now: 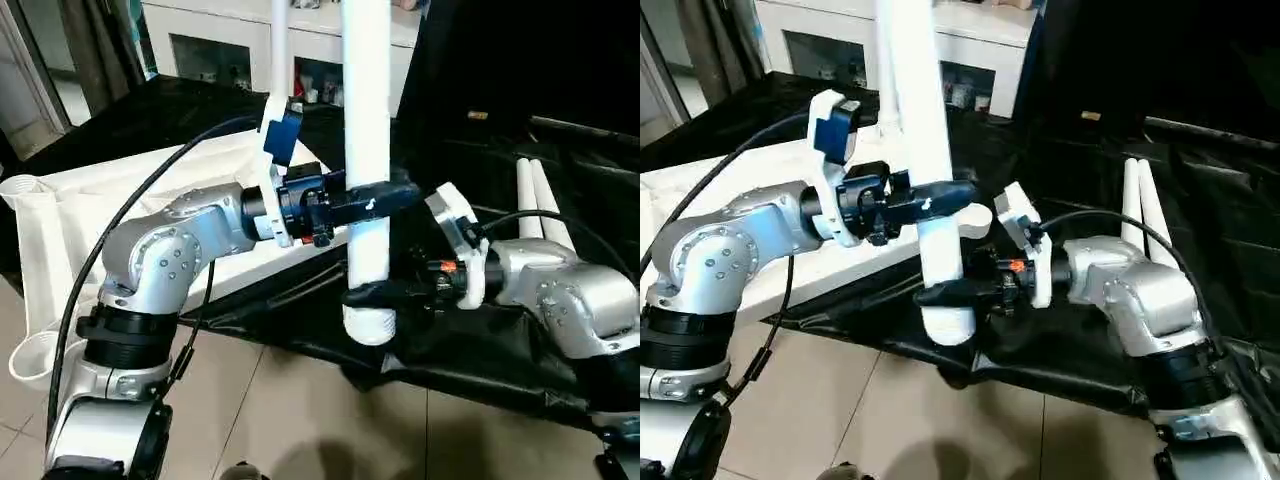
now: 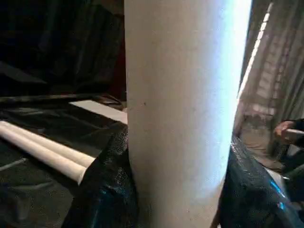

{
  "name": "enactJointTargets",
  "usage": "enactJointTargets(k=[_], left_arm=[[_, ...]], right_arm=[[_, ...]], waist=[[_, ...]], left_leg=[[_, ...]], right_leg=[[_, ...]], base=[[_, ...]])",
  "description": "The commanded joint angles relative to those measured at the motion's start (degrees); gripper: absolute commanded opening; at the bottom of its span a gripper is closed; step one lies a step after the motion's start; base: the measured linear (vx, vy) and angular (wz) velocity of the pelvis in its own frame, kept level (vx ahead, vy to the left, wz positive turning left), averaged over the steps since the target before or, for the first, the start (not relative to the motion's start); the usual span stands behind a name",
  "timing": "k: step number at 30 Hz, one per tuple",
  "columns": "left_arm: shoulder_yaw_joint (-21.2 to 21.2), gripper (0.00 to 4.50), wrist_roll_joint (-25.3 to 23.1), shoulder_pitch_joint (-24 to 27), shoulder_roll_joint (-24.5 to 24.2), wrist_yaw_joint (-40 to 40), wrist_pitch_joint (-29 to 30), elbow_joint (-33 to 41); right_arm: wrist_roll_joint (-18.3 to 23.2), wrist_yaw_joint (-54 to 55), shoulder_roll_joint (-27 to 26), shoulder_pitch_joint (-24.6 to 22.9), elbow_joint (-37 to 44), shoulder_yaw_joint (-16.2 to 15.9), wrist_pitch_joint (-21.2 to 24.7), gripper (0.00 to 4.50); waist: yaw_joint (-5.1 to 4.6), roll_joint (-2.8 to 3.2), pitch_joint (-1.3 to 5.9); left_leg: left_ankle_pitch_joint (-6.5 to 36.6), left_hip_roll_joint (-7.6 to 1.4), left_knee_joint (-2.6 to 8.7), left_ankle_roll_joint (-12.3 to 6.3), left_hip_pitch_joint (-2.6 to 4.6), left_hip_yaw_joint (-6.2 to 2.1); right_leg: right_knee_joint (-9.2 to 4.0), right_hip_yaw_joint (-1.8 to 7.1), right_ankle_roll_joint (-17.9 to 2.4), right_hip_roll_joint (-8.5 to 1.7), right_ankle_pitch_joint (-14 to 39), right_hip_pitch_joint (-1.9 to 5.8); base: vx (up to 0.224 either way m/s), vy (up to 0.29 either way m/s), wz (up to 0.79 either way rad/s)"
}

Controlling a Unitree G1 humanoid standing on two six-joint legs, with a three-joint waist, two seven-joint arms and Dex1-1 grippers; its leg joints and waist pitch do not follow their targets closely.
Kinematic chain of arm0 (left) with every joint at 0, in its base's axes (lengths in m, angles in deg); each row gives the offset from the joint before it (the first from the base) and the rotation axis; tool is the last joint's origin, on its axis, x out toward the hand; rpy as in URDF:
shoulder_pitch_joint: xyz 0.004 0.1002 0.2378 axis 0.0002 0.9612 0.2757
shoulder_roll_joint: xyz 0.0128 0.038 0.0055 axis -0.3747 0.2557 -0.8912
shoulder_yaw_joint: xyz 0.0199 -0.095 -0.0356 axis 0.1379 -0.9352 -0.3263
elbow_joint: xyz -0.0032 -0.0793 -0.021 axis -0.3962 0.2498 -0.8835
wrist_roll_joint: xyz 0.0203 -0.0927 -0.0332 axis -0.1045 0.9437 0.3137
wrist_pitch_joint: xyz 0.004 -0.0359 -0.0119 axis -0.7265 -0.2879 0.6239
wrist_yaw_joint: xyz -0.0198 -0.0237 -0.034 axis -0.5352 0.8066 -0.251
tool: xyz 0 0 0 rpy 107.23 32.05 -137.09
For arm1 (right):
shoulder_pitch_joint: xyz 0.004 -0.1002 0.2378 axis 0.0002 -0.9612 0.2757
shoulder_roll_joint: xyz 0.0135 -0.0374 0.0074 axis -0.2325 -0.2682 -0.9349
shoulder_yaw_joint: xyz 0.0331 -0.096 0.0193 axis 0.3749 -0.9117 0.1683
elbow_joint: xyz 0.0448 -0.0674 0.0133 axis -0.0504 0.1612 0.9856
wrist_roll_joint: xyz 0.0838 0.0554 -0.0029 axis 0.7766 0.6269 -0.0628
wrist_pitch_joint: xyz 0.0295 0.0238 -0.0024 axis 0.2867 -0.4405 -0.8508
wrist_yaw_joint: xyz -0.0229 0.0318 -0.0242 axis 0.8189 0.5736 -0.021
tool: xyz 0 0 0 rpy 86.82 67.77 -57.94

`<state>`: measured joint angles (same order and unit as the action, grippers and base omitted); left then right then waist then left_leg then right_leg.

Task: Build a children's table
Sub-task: Rotate table base

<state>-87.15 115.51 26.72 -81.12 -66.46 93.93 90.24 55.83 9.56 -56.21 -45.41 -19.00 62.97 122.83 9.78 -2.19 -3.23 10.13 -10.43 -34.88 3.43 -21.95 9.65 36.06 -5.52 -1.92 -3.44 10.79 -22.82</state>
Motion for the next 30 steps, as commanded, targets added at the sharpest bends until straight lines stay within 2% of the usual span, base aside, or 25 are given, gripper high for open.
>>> enactJointTargets(k=[1, 2, 3, 5, 7, 9, 11, 13, 15, 16, 19, 20, 24, 30], left_arm=[[-0.71, 1.87, -4.65, -2.14, 0.54, 5.05, -3.25, -1.41], [-0.67, 1.86, -5.1, -2.24, 0.66, 5.71, -3.42, -1.56], [-0.68, 1.86, -5.95, -2.41, 1.01, 7.38, -3.64, -1.8], [0.14, 1.86, -10.57, -3.12, 1.74, 14.2, -4.7, -2.87], [0.7, 1.86, -15.87, -3.74, 2.72, 22.81, -5.3, -3.98], [0.34, 1.86, -18.27, -3.84, 3.53, 27.5, -4.98, -3.69], [0.21, 1.86, -18.68, -3.8, 3.67, 28.33, -4.83, -3.47], [0.4, 1.86, -19.8, -3.78, 3.54, 29.04, -4.37, -2.85], [0.35, 1.86, -20.04, -3.7, 3.53, 29.37, -4.05, -2.34], [0.21, 1.86, -19.84, -3.68, 3.63, 29.49, -3.8, -2.14], [-0.37, 1.86, -19.21, -3.67, 4.48, 30.47, -2.61, -1.26], [-0.43, 1.86, -19.17, -3.68, 4.57, 30.58, -2.51, -1.19], [-1.34, 1.86, -18.73, -3.71, 5.44, 31.44, -1.85, -0.94], [-2.54, 1.86, -17.13, -3.74, 5.89, 30.72, -0.79, -0.22]], right_arm=[[-2.92, 5.85, -2.3, 1.31, -2.57, 0.78, -2.62, 2.61], [-3.2, 6.65, -2.69, 1.49, -2.89, 0.94, -2.89, 2.81], [-3.86, 8.33, -3.41, 1.78, -3.33, 1.16, -3.34, 2.81], [-8.3, 15.94, -5.82, 2.58, -5.09, 0.78, -5.95, 3.03], [-12.62, 26.09, -9.72, 3.58, -8.24, 1.12, -7.69, 3.06], [-13.46, 29.88, -12.41, 3.7, -9.8, 1.5, -7.97, 3.06], [-13.55, 30.71, -13.07, 3.66, -10.07, 1.57, -7.83, 2.73], [-13.61, 31.81, -14.65, 3.44, -10.35, 1.32, -7.62, 2.69], [-13.6, 31.01, -15.31, 3.05, -9.8, 0.59, -7.87, 2.6], [-13.52, 30.73, -15.48, 3.01, -9.72, 0.45, -7.86, 2.32], [-13.33, 30.12, -16.08, 3.13, -9.95, 0.1, -8.28, 2.23], [-13.28, 30.03, -16.11, 3.17, -10.0, 0.1, -8.32, 2.02], [-12.58, 27.26, -15.41, 3.38, -10.01, 0.01, -8.8, 1.91], [-11.0, 22.51, -13.6, 2.94, -8.58, 0.14, -9.19, 1.88]], waist=[[-0.08, 0.54, 4.09], [-0.13, 0.63, 4.11], [-0.2, 0.61, 4.1], [-0.24, 0.52, 4.11], [-0.49, 0.52, 4.19], [-0.59, 0.3, 4.3], [-0.59, 0.47, 4.38], [-0.51, 0.19, 4.4], [-0.46, 0.42, 4.41], [-0.42, 0.32, 4.37], [-0.41, 0.34, 4.18], [-0.39, 0.35, 4.17], [-0.4, 0.33, 4.04], [-0.34, 0.38, 4.16]], left_leg=[[9.49, -3.05, 3.85, 0.92, 0.93, -1.16], [9.25, -3.18, 3.96, 1.26, 0.97, -1.3], [9.43, -3.07, 3.95, 1.37, 0.94, -1.24], [9.42, -3.18, 4.01, 1.87, 0.99, -1.3], [8.14, -3.29, 4.13, 2.83, 1.01, -1.45], [8.22, -3.11, 4.05, 2.76, 0.97, -1.31], [7.74, -3.13, 4.05, 2.44, 0.89, -1.34], [5.99, -3.14, 4.02, 1.7, 0.8, -1.26], [6.17, -3.16, 3.99, 1.46, 0.85, -1.24], [6.26, -3.17, 4.01, 1.38, 0.88, -1.2], [7.56, -3.2, 4.15, 1.64, 0.9, -1.16], [7.88, -3.21, 4.15, 1.7, 0.92, -1.17], [9.07, -3.14, 4.19, 1.76, 0.93, -1.16], [8.13, -3.14, 4.09, 1.4, 0.83, -1.23]], right_leg=[[-4.78, 3.52, -7.87, -5.55, 12.77, 3.2], [-4.75, 3.54, -7.54, -5.6, 12.95, 3.06], [-4.8, 3.49, -7.4, -5.61, 13.23, 3.18], [-4.72, 3.56, -6.96, -5.57, 12.94, 3.11], [-4.2, 3.61, -6.75, -5.51, 11.13, 2.98], [-4.33, 3.61, -6.51, -5.66, 10.93, 3.24], [-4.12, 3.63, -6.78, -5.65, 9.52, 3.23], [-3.77, 3.66, -7.29, -5.45, 5.76, 3.2], [-3.7, 3.66, -7.58, -5.58, 5.07, 3.22], [-3.67, 3.7, -7.68, -5.57, 4.88, 3.22], [-3.94, 3.72, -7.62, -5.76, 6.83, 3.22], [-4.02, 3.73, -7.56, -5.79, 7.38, 3.21], [-4.39, 3.78, -6.76, -5.77, 9.82, 3.17], [-4.21, 3.71, -6.76, -5.63, 8.52, 3.18]], base=[[0.0, 0.0, 0.0], [0.0, 0.0, 0.0], [0.0, 0.0, 0.0], [0.0, 0.0, 0.0], [0.0, 0.0, 0.0], [0.0, 0.0, 0.0], [0.0, 0.0, 0.0], [0.0, 0.0, 0.0], [0.0, 0.0, 0.0], [0.0, 0.0, 0.0], [0.0, 0.0, 0.0], [0.0, 0.0, 0.0], [0.0, 0.0, 0.0], [0.0, 0.0, 0.0]])
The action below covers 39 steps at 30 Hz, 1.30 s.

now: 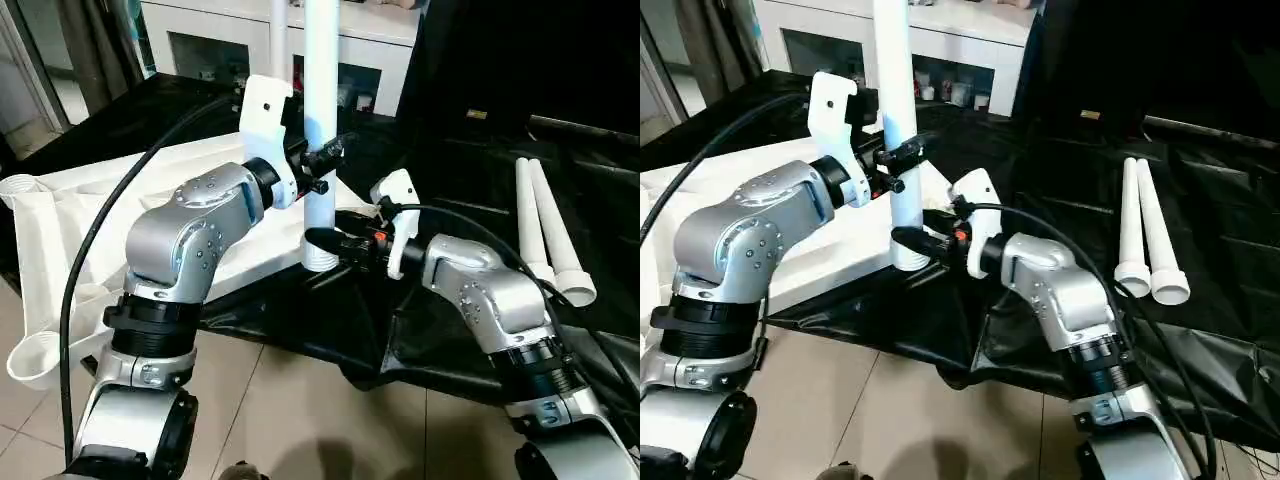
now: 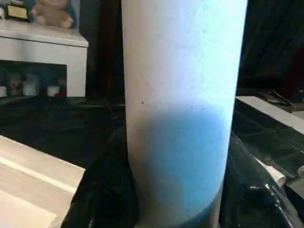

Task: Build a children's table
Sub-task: Rotate table base

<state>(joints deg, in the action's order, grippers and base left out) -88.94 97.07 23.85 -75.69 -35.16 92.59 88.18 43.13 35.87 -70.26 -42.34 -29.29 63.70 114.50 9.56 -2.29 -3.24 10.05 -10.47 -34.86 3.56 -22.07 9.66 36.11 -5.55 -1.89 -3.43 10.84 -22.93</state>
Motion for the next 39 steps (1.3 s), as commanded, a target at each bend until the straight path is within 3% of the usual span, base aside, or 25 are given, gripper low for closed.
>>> enactJointTargets(k=[1, 5, 8, 11, 13, 17, 23, 24, 28, 33, 35, 39], left_arm=[[-1.27, 1.86, 1.65, -0.91, 0.72, -0.38, 0.71, 1.91], [-1.16, 1.86, 2.46, -0.85, -0.08, -2.85, 0.75, 2.2], [-2.6, 2.56, 7.79, -0.56, -0.15, -7.91, 2.1, 3.18], [-3.9, 2.69, 11.02, -0.64, -0.62, -10.46, 3.64, 4.04], [-4.2, 2.97, 10.98, -0.8, -0.67, -10.27, 3.82, 4.03], [-4.67, 3.08, 10.39, -1.13, -0.22, -9.55, 3.02, 3.25], [-4.05, 3.08, 9.47, -0.99, -0.13, -8.9, 2.26, 1.99], [-4.03, 2.78, 9.29, -0.99, -0.06, -8.8, 2.18, 1.9], [-3.64, 2.52, 8.56, -0.96, 0.05, -8.78, 1.65, 1.54], [-3.21, 2.15, 9.66, -0.41, -0.73, -13.65, -1.3, 1.14], [-2.48, 2.12, 11.03, -0.06, -2.55, -18.86, -0.82, 0.61], [-3.63, 2.12, 13.3, -0.45, -3.19, -21.56, 0.27, -0.67]], right_arm=[[2.04, -4.54, 0.72, -0.16, 1.85, -0.43, -0.92, 1.88], [2.83, -6.51, 1.66, -0.15, 2.03, 0.26, -0.8, 1.88], [3.39, -8.9, 3.05, -0.04, 1.89, 0.74, -0.68, 1.88], [3.96, -11.09, 4.29, 0.05, 1.68, 1.07, -0.63, 1.87], [4.04, -11.76, 4.73, 0.19, 1.29, 1.34, -0.83, 1.87], [4.0, -12.39, 5.31, 0.55, 0.53, 1.78, -1.3, 1.87], [3.77, -12.51, 5.01, 0.46, 0.56, 2.1, -1.36, 1.87], [3.76, -12.46, 4.95, 0.41, 0.66, 2.07, -1.35, 1.87], [3.77, -12.39, 5.05, 0.34, 0.65, 2.2, -1.42, 1.87], [4.22, -13.05, 5.78, 0.49, 0.5, 2.92, -1.26, 1.87], [5.52, -14.7, 6.4, 0.5, 1.0, 3.47, -0.62, 1.87], [7.02, -16.88, 7.2, 0.13, 2.3, 3.52, 0.53, 1.86]], waist=[[-0.07, 0.46, 4.21], [-0.02, 0.45, 4.21], [0.03, 0.4, 4.15], [0.02, 0.38, 4.16], [0.02, 0.47, 4.13], [0.06, 0.56, 4.11], [0.06, 0.66, 4.25], [0.05, 0.79, 4.25], [0.05, 0.67, 4.24], [0.02, 0.59, 4.15], [0.03, 0.62, 4.16], [-0.01, 0.75, 4.22]], left_leg=[[7.95, -3.07, 3.98, 1.08, 0.89, -1.22], [7.5, -3.03, 3.91, 0.38, 0.87, -1.18], [7.78, -3.03, 3.91, 0.3, 0.9, -1.12], [8.22, -3.1, 3.89, 0.2, 0.94, -1.12], [8.6, -3.13, 3.88, 0.05, 0.99, -1.11], [8.72, -3.12, 3.96, 0.3, 0.98, -1.18], [8.03, -3.08, 3.89, 0.35, 0.92, -1.25], [7.97, -3.12, 3.91, 0.35, 0.93, -1.27], [8.17, -3.08, 3.87, 0.24, 0.99, -1.19], [8.82, -3.09, 3.98, 0.36, 0.97, -1.21], [8.6, -3.06, 3.99, 0.24, 1.03, -1.21], [8.57, -3.15, 3.95, 0.3, 1.07, -1.22]], right_leg=[[-4.19, 3.72, -7.16, -5.65, 7.79, 3.41], [-4.24, 3.68, -7.68, -5.64, 7.43, 3.39], [-4.3, 3.67, -7.84, -5.65, 8.47, 3.37], [-4.25, 3.64, -8.61, -5.69, 8.53, 3.34], [-4.32, 3.64, -8.79, -5.62, 8.78, 3.27], [-4.51, 3.64, -7.95, -5.64, 10.0, 3.37], [-4.36, 3.62, -7.73, -5.56, 8.89, 3.42], [-4.33, 3.6, -7.85, -5.55, 8.59, 3.39], [-4.33, 3.61, -8.4, -5.53, 7.92, 3.41], [-4.52, 3.62, -7.66, -5.61, 9.86, 3.43], [-4.51, 3.62, -7.66, -5.62, 9.97, 3.36], [-4.29, 3.61, -8.45, -5.57, 8.59, 3.34]], base=[[0.0, 0.0, 0.0], [0.0, 0.0, 0.0], [0.0, 0.0, 0.0], [0.0, 0.0, 0.0], [0.0, 0.0, 0.0], [0.0, 0.0, 0.0], [0.0, 0.0, 0.0], [0.0, 0.0, 0.0], [0.0, 0.0, 0.0], [0.0, 0.0, 0.0], [0.0, 0.0, 0.0], [0.0, 0.0, 0.0]])
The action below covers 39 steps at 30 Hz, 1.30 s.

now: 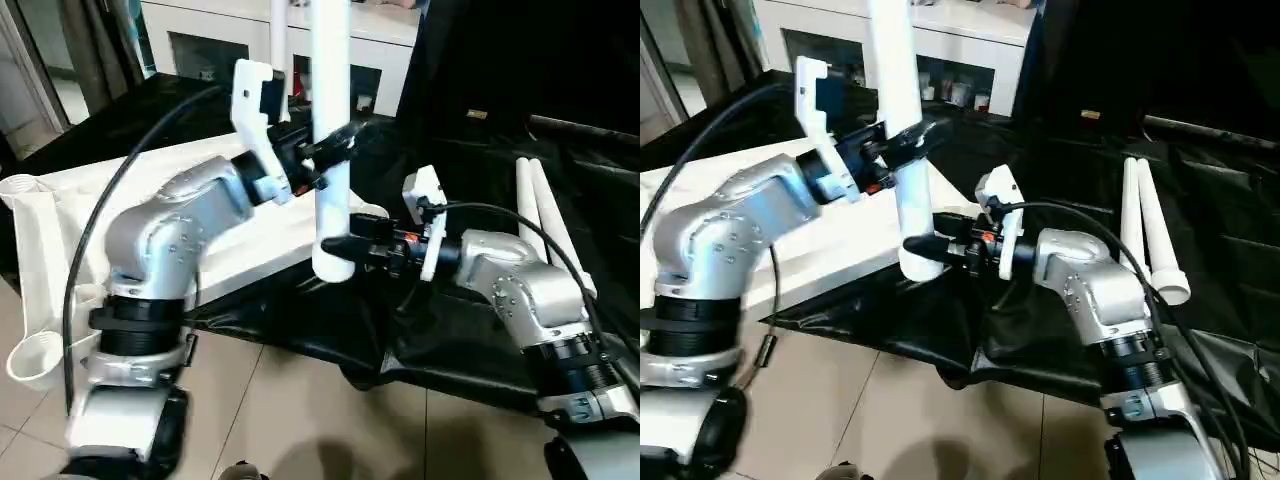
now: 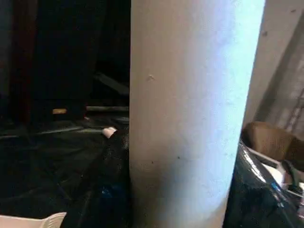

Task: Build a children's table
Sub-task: Rotate table base

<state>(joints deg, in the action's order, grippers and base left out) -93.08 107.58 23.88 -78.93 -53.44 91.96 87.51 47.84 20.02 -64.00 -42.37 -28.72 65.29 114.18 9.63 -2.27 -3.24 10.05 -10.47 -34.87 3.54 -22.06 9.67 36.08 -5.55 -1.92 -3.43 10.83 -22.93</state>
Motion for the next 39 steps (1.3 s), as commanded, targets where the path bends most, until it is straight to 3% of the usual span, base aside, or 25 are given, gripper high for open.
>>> enactJointTargets(k=[1, 8, 17, 21, 22, 23, 29, 32, 35, 36, 39], left_arm=[[0.39, 2.12, 3.22, -0.7, -0.34, -4.35, 0.98, -0.46], [0.35, 1.87, 3.69, -1.59, -0.66, -6.81, 0.61, -1.53], [-0.6, 1.85, 2.27, -3.85, 1.24, -1.93, 0.73, -4.19], [1.16, 1.85, 0.06, -5.51, 0.8, -0.59, 2.36, -5.07], [1.52, 1.85, -0.15, -5.77, 0.78, -0.78, 2.46, -5.14], [3.41, 1.85, -1.55, -6.21, -0.04, -1.58, 2.59, -5.11], [5.23, 1.84, -4.5, -7.18, 0.07, 1.62, 3.01, -5.84], [4.54, 1.84, -3.99, -7.35, 1.51, 3.59, 3.62, -5.02], [4.44, 1.84, -4.17, -7.4, 1.74, 3.87, 3.76, -4.9], [4.44, 1.84, -4.35, -7.37, 1.75, 4.16, 3.65, -4.87], [4.36, 1.84, -4.46, -7.28, 1.54, 4.4, 3.54, -4.77]], right_arm=[[2.71, -1.79, 1.3, -0.06, 2.26, 1.84, 1.32, 1.86], [3.17, -3.19, 2.23, -0.62, 3.08, 1.73, 2.14, 1.86], [1.62, -2.06, 2.31, -0.87, 3.38, 1.06, 0.86, 1.86], [1.12, -0.73, 1.73, -0.19, 2.43, 1.32, 1.5, 1.86], [1.22, -0.98, 1.83, -0.03, 2.32, 1.26, 1.78, 2.42], [2.46, -1.77, 2.05, 0.61, 2.2, 1.46, 3.95, 2.56], [2.14, -3.17, 3.12, 2.28, 1.86, 0.19, 5.74, 2.97], [-2.99, 3.87, -0.53, 4.61, -2.63, -1.76, 3.8, 3.02], [-3.56, 5.78, -2.04, 4.96, -3.52, -1.67, 4.04, 2.83], [-3.22, 6.27, -2.62, 4.96, -3.53, -1.4, 4.51, 2.72], [-2.47, 6.45, -3.16, 4.99, -3.59, -1.15, 5.36, 2.54]], waist=[[-0.11, 0.91, 4.21], [-0.12, 0.86, 4.16], [-0.01, 0.67, 4.23], [-0.02, 0.57, 4.24], [-0.03, 0.6, 4.24], [-0.01, 0.45, 4.21], [0.1, 0.42, 4.2], [-0.35, 0.13, 4.2], [-0.54, 0.33, 4.18], [-0.51, 0.03, 4.24], [-0.39, 0.33, 4.3]], left_leg=[[8.83, -3.13, 3.97, 0.35, 1.15, -1.2], [9.58, -3.1, 3.97, 0.61, 1.14, -1.17], [8.6, -3.11, 3.87, 0.26, 1.0, -1.18], [7.97, -3.1, 3.85, 0.0, 1.03, -1.17], [8.13, -3.13, 3.86, -0.06, 1.1, -1.17], [8.02, -3.12, 3.86, -0.12, 1.08, -1.16], [7.87, -3.15, 3.8, 0.07, 0.95, -1.17], [7.35, -2.93, 3.82, 0.62, 0.73, -1.14], [7.31, -3.07, 3.85, 0.67, 0.9, -1.12], [7.19, -3.11, 3.86, 0.58, 0.94, -1.11], [6.45, -3.22, 3.86, 0.31, 1.06, -1.14]], right_leg=[[-4.31, 3.61, -8.64, -5.49, 8.33, 3.26], [-4.43, 3.65, -8.88, -5.63, 9.37, 3.35], [-4.34, 3.59, -8.97, -5.65, 8.66, 3.45], [-4.25, 3.59, -8.95, -5.62, 8.47, 3.41], [-4.32, 3.59, -8.9, -5.65, 8.84, 3.4], [-4.3, 3.61, -8.88, -5.66, 9.01, 3.43], [-4.37, 3.62, -8.49, -5.75, 9.42, 3.48], [-4.41, 3.49, -8.55, -5.81, 10.28, 3.58], [-4.38, 3.58, -8.72, -5.77, 10.03, 3.37], [-4.33, 3.56, -8.67, -5.77, 9.61, 3.41], [-4.02, 3.6, -8.81, -5.7, 7.2, 3.32]], base=[[0.0, 0.0, 0.0], [0.0, 0.0, 0.0], [0.0, 0.0, 0.0], [0.0, 0.0, 0.0], [0.0, 0.0, 0.0], [0.0, 0.0, 0.0], [0.0, 0.0, 0.0], [0.0, 0.0, 0.0], [0.0, 0.0, 0.0], [0.0, 0.0, 0.0], [0.0, 0.0, 0.0]])
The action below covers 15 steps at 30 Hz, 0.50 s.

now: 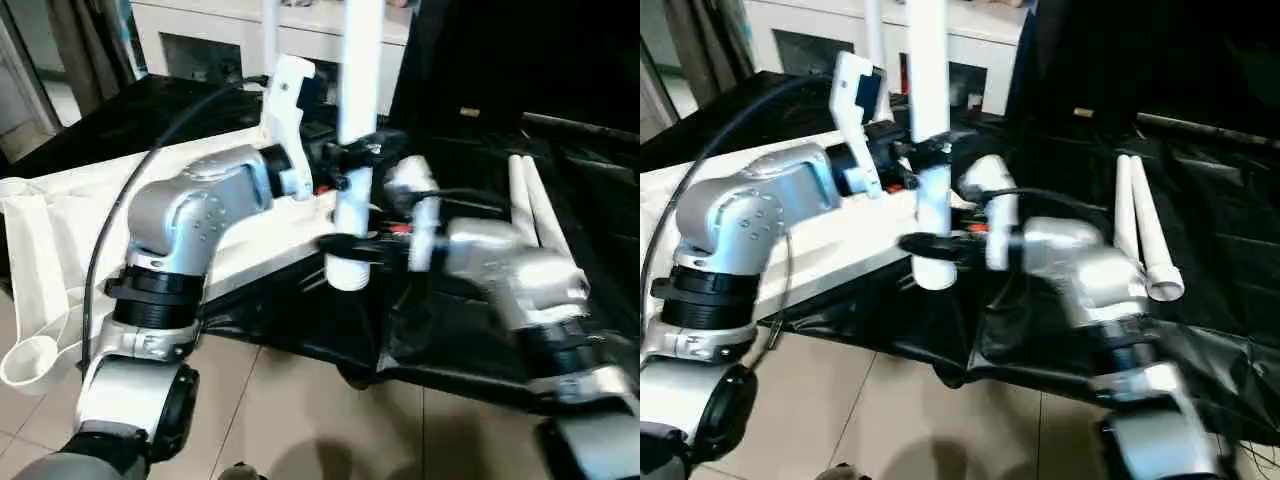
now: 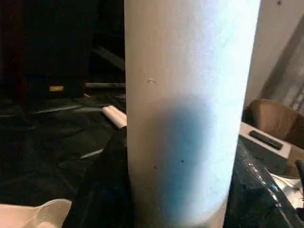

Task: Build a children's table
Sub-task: Rotate table base

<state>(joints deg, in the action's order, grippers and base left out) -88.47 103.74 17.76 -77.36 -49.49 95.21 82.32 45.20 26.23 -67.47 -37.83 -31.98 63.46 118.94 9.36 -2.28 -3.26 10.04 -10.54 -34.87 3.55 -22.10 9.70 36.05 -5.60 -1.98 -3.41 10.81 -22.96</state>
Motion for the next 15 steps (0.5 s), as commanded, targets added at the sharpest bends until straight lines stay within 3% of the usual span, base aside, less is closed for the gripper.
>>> enactJointTargets(k=[1, 5, 8, 11, 12, 15], left_arm=[[-0.08, 1.84, -0.82, -1.1, -0.42, 0.21, 0.16, 0.48], [0.13, 1.84, -1.46, -0.55, -1.27, -0.65, -1.33, 0.8], [-0.53, 2.54, -0.84, 0.17, -1.86, -2.3, -2.71, 1.18], [-5.31, 2.63, 7.24, 1.06, -1.17, -7.08, 0.34, 1.82], [-5.99, 2.89, 8.59, 1.31, -1.13, -8.05, 0.84, 2.07], [-6.73, 3.02, 11.01, 2.19, -1.34, -10.72, 1.44, 2.97]], right_arm=[[0.34, -0.09, 0.41, 0.42, -0.33, 0.78, 0.76, 2.4], [1.53, -2.19, 1.12, 0.0, 0.26, 1.65, 1.16, 2.09], [3.68, -5.16, 2.34, -0.98, 2.18, 2.3, 1.88, 1.94], [7.82, -11.25, 4.81, -2.9, 5.36, 2.94, 3.84, 1.91], [8.7, -13.0, 5.57, -3.36, 6.13, 2.67, 4.65, 1.91], [10.05, -15.82, 6.83, -4.18, 7.52, 2.28, 6.21, 1.91]], waist=[[0.01, 0.36, 4.32], [0.3, 0.44, 4.21], [0.34, 0.56, 4.22], [0.52, 0.45, 4.26], [0.61, 0.45, 4.31], [0.61, 0.6, 4.28]], left_leg=[[6.48, -3.13, 3.85, 0.27, 1.11, -1.12], [7.54, -3.11, 3.94, 0.66, 1.08, -1.1], [7.95, -3.09, 3.96, 0.69, 1.05, -1.15], [7.59, -2.95, 3.8, -0.03, 0.85, -1.08], [7.27, -2.99, 3.73, -0.07, 0.86, -1.07], [7.85, -3.18, 3.78, -0.36, 0.95, -1.17]], right_leg=[[-3.94, 3.67, -8.81, -5.71, 6.87, 3.36], [-4.2, 3.73, -8.23, -5.82, 8.34, 3.42], [-4.31, 3.71, -7.87, -5.81, 8.69, 3.51], [-4.18, 3.66, -8.38, -5.74, 7.68, 3.75], [-4.08, 3.67, -8.63, -5.85, 7.23, 3.77], [-4.11, 3.58, -9.57, -5.75, 7.07, 3.59]], base=[[0.0, 0.0, 0.0], [0.0, 0.0, 0.0], [0.0, 0.0, 0.0], [0.0, 0.0, 0.0], [0.0, 0.0, 0.0], [0.0, 0.0, 0.0]])
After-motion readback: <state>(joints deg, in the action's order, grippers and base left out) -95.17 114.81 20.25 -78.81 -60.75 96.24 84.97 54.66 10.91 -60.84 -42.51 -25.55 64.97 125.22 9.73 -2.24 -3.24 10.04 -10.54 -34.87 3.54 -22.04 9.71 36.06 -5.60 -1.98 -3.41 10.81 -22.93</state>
